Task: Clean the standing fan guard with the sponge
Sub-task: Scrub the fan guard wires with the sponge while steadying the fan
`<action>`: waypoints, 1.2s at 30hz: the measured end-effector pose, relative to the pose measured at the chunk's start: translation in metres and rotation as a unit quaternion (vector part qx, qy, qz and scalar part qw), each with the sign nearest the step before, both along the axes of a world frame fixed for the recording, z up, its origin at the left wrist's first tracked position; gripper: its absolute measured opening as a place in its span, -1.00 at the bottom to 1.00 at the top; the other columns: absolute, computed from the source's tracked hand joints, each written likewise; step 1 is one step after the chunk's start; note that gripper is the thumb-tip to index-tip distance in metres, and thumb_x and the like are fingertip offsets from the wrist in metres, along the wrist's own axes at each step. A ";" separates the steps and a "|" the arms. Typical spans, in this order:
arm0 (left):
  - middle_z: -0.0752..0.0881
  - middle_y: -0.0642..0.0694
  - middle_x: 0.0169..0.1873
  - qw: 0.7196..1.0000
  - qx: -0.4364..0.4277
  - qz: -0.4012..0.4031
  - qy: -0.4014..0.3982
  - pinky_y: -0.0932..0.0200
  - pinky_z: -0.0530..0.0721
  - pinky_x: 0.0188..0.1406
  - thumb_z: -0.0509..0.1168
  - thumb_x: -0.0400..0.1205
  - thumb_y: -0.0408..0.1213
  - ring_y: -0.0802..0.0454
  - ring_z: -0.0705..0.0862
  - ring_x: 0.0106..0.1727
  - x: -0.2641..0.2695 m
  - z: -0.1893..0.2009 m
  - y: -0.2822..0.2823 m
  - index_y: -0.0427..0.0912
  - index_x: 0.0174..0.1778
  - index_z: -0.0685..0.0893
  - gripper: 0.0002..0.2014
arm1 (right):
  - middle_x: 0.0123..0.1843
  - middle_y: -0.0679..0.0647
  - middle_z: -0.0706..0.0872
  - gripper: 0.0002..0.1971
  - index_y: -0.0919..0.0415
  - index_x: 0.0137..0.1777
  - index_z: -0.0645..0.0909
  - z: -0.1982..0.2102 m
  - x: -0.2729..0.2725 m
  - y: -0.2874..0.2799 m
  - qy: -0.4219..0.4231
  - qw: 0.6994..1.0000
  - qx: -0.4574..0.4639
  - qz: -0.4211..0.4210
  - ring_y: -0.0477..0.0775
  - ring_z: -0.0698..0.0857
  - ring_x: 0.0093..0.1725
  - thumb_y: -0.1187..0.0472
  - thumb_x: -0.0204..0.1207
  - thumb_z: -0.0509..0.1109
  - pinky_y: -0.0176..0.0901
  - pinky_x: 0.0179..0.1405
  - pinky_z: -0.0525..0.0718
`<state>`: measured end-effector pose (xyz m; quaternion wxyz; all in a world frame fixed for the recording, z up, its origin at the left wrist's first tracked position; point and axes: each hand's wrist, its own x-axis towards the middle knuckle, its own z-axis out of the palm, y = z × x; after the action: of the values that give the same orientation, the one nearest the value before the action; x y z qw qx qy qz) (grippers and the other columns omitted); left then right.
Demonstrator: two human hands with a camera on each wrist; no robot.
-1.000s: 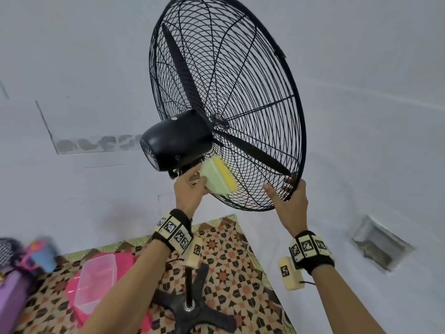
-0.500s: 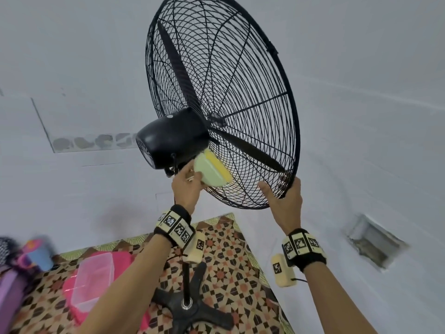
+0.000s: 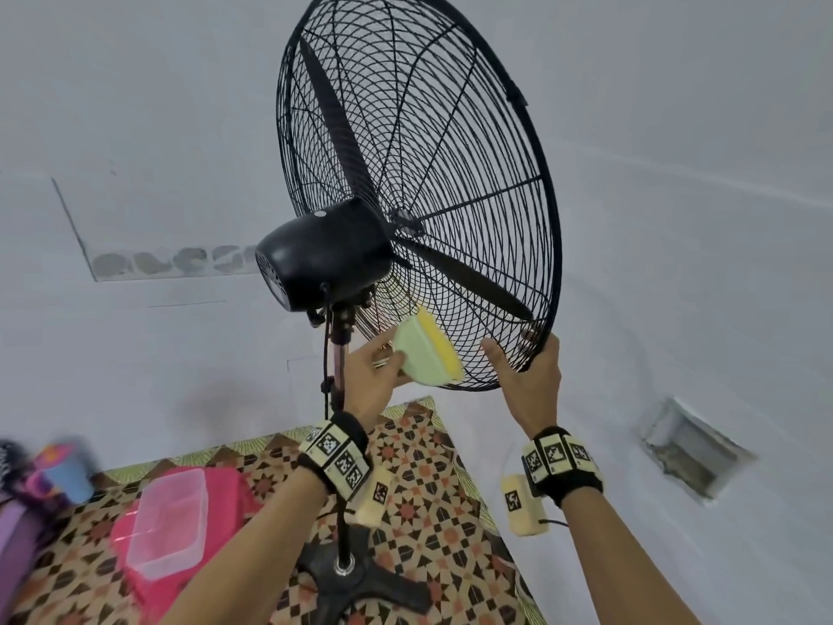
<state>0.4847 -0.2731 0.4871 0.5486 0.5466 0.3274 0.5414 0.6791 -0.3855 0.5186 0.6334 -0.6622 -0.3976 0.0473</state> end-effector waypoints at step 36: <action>0.71 -0.15 0.34 0.998 0.003 0.061 0.033 -0.14 0.90 0.00 0.35 0.77 -0.40 -0.13 0.74 0.31 0.020 -0.023 -0.039 -0.04 0.62 0.58 -0.53 | 0.53 0.00 0.57 0.00 0.07 0.63 0.27 -0.008 0.004 -0.002 -0.011 0.999 -0.029 0.017 0.04 0.61 0.48 -0.46 0.36 0.58 0.18 0.50 0.64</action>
<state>0.5043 -0.3121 0.4644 0.5018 0.5451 0.3759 0.5566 0.6833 -0.3879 0.5102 0.6088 -0.6738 -0.4142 0.0625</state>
